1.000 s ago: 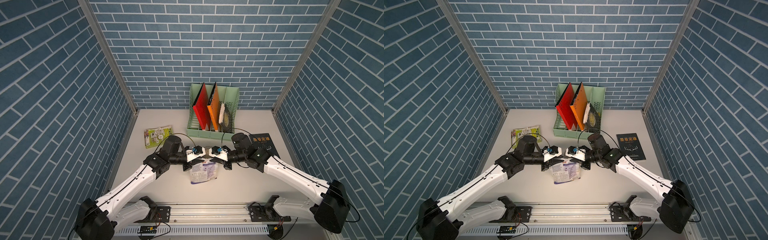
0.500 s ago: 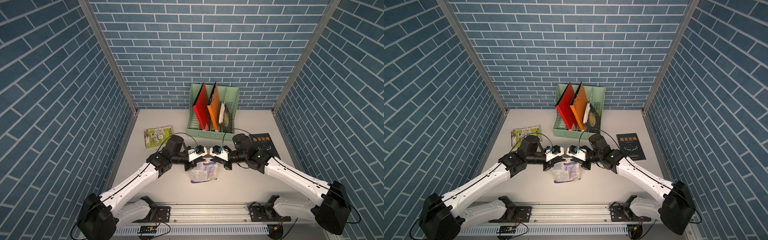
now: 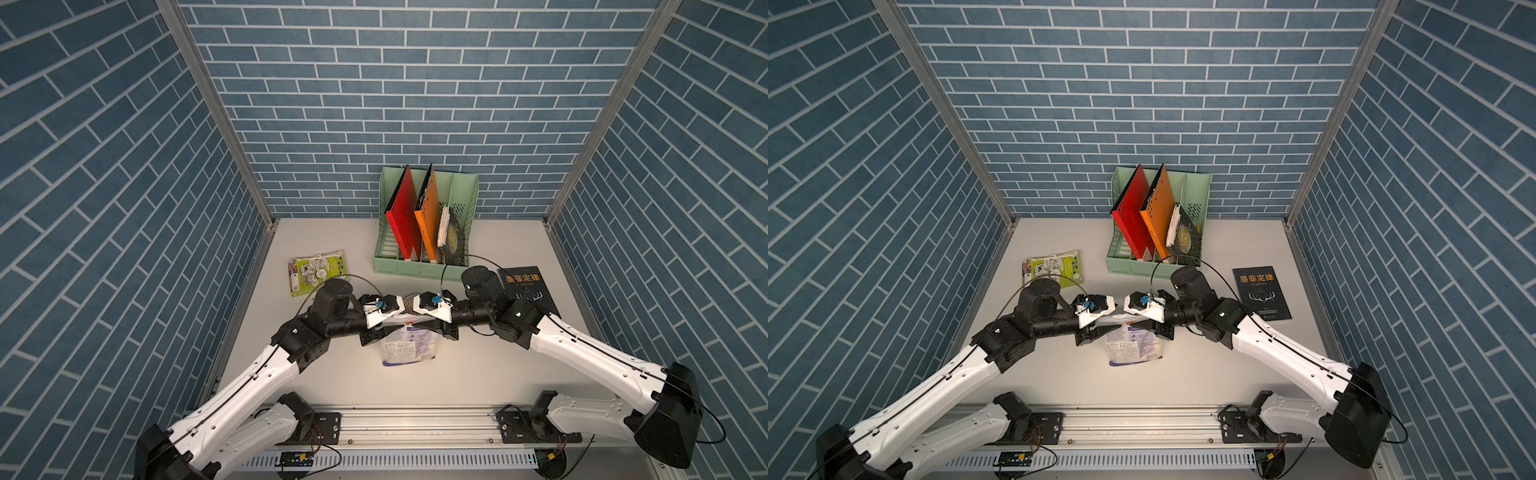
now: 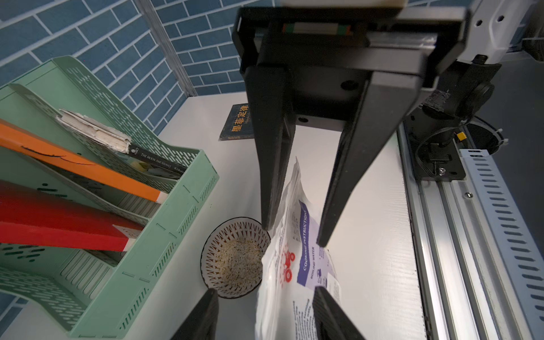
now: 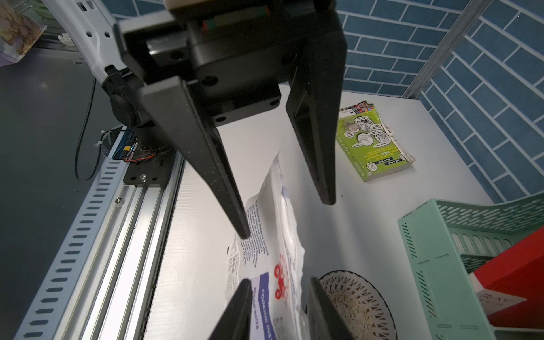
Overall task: Pour the oats into the breakfast bowl
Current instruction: Close the oats bag at the center of the board.
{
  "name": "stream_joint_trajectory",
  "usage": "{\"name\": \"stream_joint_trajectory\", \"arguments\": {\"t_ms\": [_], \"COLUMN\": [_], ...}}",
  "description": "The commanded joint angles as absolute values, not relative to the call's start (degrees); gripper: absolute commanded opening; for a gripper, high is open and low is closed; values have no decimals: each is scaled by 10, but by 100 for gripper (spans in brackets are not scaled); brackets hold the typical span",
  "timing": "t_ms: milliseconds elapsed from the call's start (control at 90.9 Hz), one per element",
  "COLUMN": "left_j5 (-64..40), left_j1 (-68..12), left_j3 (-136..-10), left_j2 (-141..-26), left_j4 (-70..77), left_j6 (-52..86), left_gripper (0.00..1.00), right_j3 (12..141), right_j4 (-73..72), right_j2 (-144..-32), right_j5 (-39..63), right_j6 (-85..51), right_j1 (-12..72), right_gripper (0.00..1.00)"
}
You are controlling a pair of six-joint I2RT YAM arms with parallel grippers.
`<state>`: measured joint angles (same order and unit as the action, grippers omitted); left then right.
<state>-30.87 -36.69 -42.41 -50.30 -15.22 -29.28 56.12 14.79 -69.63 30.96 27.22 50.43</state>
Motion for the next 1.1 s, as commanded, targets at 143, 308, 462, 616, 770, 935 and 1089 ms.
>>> {"name": "stream_joint_trajectory", "arguments": {"t_ms": [143,308,462,616,770,935,1089], "left_j5": [-248,-224,-236,-247,-250,-257,-262], "left_j1": [-368,-369,-369,-369,-369,-368,-369], "left_j3": [-386,-389,-395,-397,-398,-394,-393], "left_j2": [-460,-473,-484,-497,-497,-490,-488], "left_j4": [-182,-176,-171,-171,-168,-161,-160], "left_j6": [-287,-302,-312,-314,-314,-315,-316], "left_gripper": [61,61,45,24,11,3,1], "right_j3": [631,665,686,691,690,682,682], "right_j4": [224,261,286,300,309,310,320], "right_j2": [-754,-779,-794,-798,-789,-777,-782], "right_j5": [263,239,248,257,267,246,230], "right_j6": [309,332,341,347,356,365,369], "right_j1": [523,526,528,531,530,531,530], "right_gripper": [35,35,21,1,0,23,24]}}
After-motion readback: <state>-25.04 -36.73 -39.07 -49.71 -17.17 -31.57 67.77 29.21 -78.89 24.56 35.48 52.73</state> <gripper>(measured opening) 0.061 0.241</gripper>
